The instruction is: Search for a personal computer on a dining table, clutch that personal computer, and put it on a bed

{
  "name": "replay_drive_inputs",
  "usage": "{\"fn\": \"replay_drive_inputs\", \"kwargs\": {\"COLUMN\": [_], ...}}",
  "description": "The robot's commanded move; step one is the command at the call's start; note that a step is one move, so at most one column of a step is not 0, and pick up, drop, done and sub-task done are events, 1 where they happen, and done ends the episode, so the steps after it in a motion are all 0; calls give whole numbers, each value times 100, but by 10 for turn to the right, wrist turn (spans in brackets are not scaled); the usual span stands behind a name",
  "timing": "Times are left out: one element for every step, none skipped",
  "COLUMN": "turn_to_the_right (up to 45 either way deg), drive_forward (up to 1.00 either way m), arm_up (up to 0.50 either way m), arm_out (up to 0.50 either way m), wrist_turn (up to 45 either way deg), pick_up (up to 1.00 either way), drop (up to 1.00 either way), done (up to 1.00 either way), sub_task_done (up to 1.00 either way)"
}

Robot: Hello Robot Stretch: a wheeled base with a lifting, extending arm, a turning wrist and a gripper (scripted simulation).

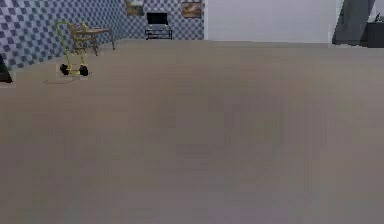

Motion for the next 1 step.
{"fn": "replay_drive_inputs", "kwargs": {"turn_to_the_right": [-390], "drive_forward": [0], "arm_up": [0], "arm_out": [0], "wrist_turn": [0], "pick_up": [0], "drop": [0], "done": [0], "sub_task_done": [0]}}
